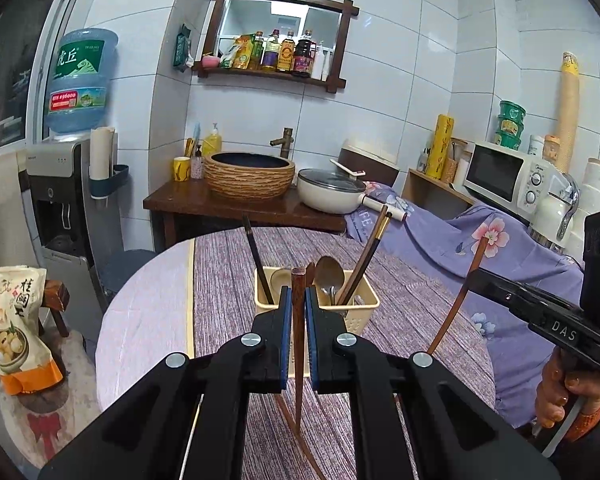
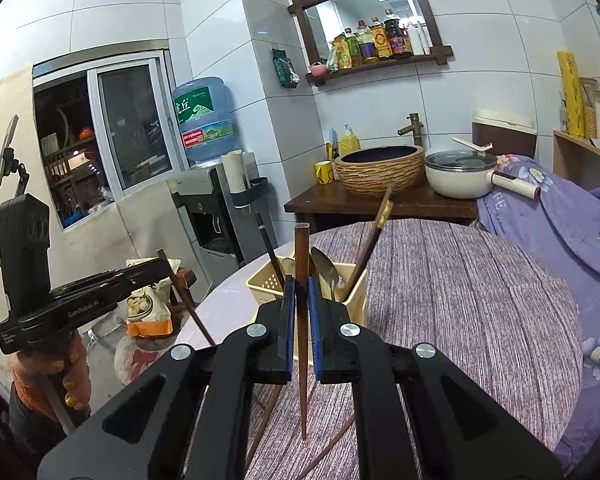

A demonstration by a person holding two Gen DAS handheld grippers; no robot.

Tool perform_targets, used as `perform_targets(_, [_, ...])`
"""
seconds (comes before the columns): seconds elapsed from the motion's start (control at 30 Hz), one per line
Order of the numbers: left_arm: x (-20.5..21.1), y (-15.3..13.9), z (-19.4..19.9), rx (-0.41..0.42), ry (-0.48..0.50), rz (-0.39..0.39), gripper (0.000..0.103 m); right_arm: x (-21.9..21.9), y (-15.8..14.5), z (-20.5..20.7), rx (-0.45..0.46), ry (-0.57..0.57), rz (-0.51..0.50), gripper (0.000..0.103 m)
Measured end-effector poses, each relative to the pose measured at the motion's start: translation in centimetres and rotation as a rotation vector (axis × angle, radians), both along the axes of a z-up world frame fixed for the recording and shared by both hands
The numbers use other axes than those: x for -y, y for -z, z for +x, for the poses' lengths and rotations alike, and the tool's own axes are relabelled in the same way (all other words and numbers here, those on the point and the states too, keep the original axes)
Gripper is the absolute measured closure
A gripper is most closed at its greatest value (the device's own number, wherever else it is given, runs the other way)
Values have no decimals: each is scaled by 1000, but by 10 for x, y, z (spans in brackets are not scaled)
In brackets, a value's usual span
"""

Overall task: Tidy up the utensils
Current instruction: 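Carry the brown chopsticks over the holder and lower them in with both tools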

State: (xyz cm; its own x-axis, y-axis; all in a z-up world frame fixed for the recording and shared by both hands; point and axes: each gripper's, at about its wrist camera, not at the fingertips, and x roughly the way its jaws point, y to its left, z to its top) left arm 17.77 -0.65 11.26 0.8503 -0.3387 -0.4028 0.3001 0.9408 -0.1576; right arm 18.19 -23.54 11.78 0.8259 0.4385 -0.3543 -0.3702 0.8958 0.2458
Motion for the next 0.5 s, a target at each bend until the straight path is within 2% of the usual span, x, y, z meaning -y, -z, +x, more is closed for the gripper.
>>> perform_targets(0.13, [1,-22,8,30,5,-4,96,-3,-24,5,41,-4,-12,96])
perform_targets(0.37, [3,-84,22,119,2,-40,96,-11,-83,17,139,8,-23,96])
perform_targets(0.5, [8,-117,36,184,-56,-27,96,-16,-116,27,206,61,-37,96])
